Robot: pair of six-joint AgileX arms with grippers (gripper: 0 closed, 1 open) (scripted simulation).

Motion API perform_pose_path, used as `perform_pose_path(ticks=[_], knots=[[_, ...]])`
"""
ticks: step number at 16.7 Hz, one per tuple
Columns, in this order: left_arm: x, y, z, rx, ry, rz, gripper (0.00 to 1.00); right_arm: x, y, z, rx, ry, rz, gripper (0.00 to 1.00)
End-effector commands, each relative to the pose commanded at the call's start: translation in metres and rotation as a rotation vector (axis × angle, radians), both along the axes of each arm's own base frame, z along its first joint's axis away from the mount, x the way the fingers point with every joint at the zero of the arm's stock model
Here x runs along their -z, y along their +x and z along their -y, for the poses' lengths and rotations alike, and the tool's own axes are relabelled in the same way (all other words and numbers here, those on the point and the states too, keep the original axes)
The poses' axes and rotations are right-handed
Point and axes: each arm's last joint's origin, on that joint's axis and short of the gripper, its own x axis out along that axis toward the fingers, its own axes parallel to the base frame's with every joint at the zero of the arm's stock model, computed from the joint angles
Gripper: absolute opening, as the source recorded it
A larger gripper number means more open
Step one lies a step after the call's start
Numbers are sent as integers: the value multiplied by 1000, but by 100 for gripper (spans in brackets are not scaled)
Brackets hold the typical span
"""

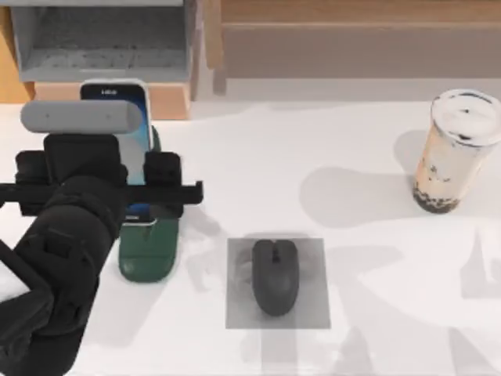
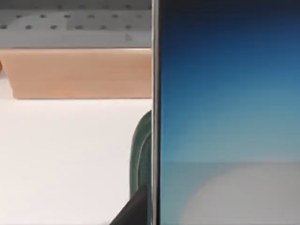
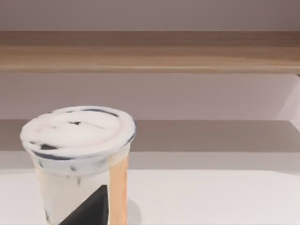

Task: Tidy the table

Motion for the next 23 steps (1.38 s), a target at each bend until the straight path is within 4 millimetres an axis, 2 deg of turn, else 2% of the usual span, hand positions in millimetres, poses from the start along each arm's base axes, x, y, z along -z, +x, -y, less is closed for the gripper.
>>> perform_pose_path(ticks=[4,9,22,23], knots=[[9,21,2,-38,17,-2,0,0,0,0,0,0,0,100],[10,23,3,-41,19,-3,0,0,0,0,0,0,0,100],[10,23,3,-41,19,-3,98,0,0,0,0,0,0,100],[10,23,3,-41,19,-3,100,0,0,0,0,0,0,100]])
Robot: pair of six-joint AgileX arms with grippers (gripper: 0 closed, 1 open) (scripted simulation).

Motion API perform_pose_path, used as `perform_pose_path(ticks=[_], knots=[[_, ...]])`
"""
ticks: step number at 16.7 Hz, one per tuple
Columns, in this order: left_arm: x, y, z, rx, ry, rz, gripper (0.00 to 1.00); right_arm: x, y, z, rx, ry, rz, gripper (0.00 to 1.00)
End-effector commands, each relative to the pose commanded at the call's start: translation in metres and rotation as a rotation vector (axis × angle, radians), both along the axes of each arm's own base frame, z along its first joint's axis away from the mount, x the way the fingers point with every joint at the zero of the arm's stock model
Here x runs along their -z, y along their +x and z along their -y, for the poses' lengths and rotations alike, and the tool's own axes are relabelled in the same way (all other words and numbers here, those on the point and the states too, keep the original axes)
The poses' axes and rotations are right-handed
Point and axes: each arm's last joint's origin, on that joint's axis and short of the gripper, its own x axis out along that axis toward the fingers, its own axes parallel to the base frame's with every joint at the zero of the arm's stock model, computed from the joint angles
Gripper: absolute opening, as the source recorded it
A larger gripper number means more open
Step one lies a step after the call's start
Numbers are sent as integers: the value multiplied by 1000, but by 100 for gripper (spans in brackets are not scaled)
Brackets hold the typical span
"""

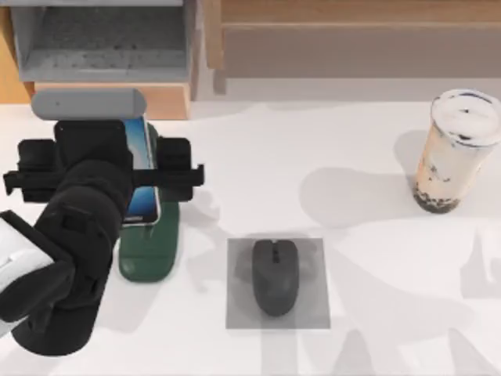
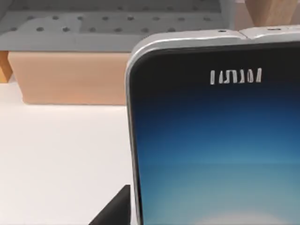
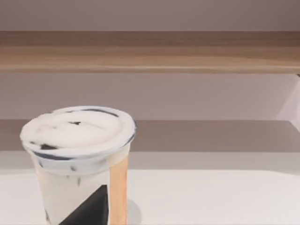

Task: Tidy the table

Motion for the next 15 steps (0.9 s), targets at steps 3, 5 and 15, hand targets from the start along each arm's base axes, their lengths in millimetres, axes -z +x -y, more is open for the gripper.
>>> perform_pose_path(ticks=[3,5,15], knots=[[0,0,0,0,0,0,100,0,0,0,0,0,0,100],[0,0,0,0,0,0,100,0,0,0,0,0,0,100],[-10,-14,3,37,-30,13,100,0,0,0,0,0,0,100]])
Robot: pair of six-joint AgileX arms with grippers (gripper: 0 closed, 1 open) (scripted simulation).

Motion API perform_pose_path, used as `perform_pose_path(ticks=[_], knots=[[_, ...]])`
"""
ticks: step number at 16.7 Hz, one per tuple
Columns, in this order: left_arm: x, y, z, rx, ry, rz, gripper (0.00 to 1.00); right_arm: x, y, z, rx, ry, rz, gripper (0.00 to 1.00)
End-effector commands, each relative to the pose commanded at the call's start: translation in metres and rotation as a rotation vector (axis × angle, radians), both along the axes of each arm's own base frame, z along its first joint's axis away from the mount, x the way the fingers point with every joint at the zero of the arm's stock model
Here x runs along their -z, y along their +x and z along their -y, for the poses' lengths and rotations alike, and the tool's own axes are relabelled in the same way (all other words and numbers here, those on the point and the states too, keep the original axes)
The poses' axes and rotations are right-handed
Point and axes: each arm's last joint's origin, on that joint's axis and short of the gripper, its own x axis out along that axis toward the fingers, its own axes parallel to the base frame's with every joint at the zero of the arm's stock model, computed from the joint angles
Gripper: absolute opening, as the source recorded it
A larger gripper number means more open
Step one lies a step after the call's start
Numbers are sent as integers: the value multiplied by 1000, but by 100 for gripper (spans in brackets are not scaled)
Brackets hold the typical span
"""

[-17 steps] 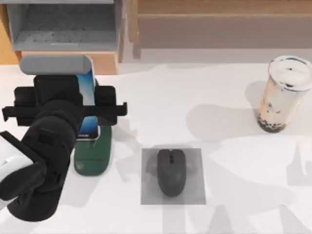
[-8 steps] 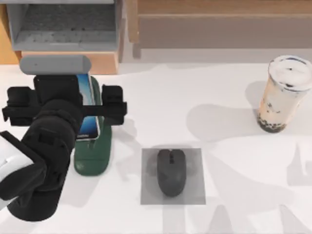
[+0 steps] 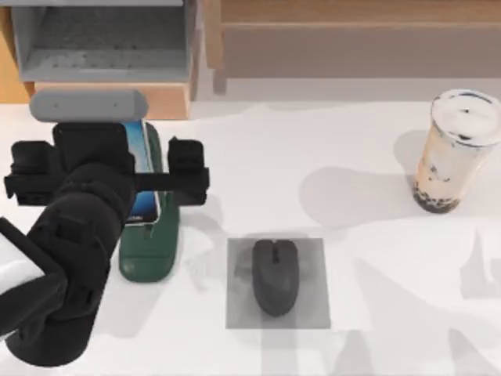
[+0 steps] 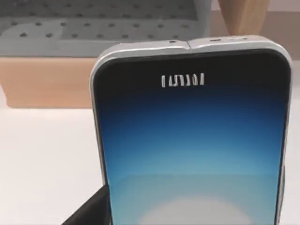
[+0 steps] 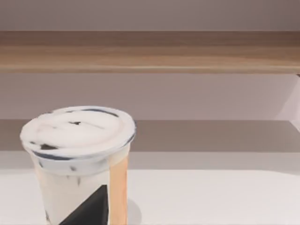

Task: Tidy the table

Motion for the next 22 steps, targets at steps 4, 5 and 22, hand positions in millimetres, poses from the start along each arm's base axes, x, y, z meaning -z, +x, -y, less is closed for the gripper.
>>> perform_pose_path(ticks=[4,5,22], knots=[[0,-11,5,36,-12,-6,100,0,0,0,0,0,0,100],[0,-13,6,41,-13,-6,100,0,0,0,0,0,0,100],[-65,37,-16,-238,-266,161,100,0,0,0,0,0,0,100]])
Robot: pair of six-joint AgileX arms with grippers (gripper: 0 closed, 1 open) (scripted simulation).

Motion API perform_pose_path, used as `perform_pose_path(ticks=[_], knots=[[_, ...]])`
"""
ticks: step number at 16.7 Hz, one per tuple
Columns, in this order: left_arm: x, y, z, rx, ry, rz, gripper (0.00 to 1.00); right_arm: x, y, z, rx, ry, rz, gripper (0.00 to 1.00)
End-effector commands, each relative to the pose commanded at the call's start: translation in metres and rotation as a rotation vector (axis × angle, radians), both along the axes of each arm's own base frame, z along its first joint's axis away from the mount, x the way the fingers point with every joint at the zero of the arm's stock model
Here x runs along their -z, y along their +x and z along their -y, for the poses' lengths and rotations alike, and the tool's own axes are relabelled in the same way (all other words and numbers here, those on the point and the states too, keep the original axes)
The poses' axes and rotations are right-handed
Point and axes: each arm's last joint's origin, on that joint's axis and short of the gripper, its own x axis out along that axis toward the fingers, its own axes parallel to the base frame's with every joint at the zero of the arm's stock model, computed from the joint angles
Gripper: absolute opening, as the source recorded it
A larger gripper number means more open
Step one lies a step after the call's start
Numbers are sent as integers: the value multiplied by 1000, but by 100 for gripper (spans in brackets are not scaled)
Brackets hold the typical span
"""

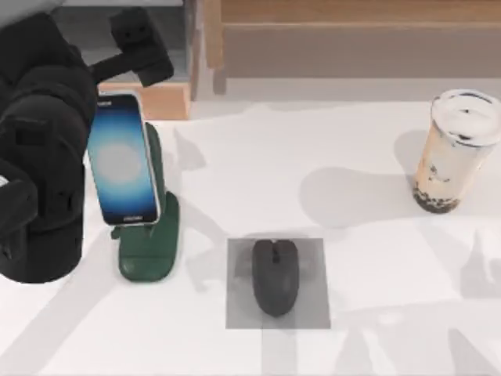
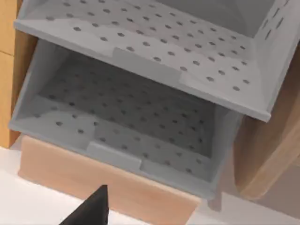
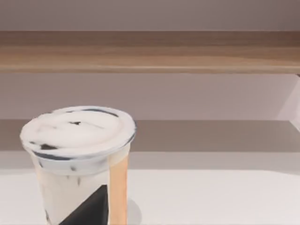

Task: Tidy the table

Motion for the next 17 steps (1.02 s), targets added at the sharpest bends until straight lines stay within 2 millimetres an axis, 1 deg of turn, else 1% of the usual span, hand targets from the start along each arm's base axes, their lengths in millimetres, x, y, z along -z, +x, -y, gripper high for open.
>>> perform_pose_path(ticks=[2,4,6,7,8,9,10,11,12,13,14,15,16,17], knots=[[-42,30,-20,-121,-154,119,100,0,0,0,0,0,0,100],[-92,59,-52,-252,-319,279,100,0,0,0,0,0,0,100],[-146,82,-99,-378,-483,488,100,0,0,0,0,0,0,100],[-174,87,-127,-433,-557,612,100,0,0,0,0,0,0,100],[-203,88,-158,-478,-624,748,100,0,0,0,0,0,0,100],[-230,84,-188,-510,-680,893,100,0,0,0,0,0,0,100],[-257,73,-220,-528,-724,1050,100,0,0,0,0,0,0,100],[-283,56,-249,-527,-751,1210,100,0,0,0,0,0,0,100],[-306,34,-275,-507,-760,1375,100,0,0,0,0,0,0,100],[-327,6,-297,-465,-747,1535,100,0,0,0,0,0,0,100],[-344,-25,-313,-402,-714,1688,100,0,0,0,0,0,0,100],[-358,-59,-323,-319,-657,1826,100,0,0,0,0,0,0,100],[-368,-95,-326,-218,-580,1942,100,0,0,0,0,0,0,100],[-373,-129,-322,-102,-484,2033,100,0,0,0,0,0,0,100]])
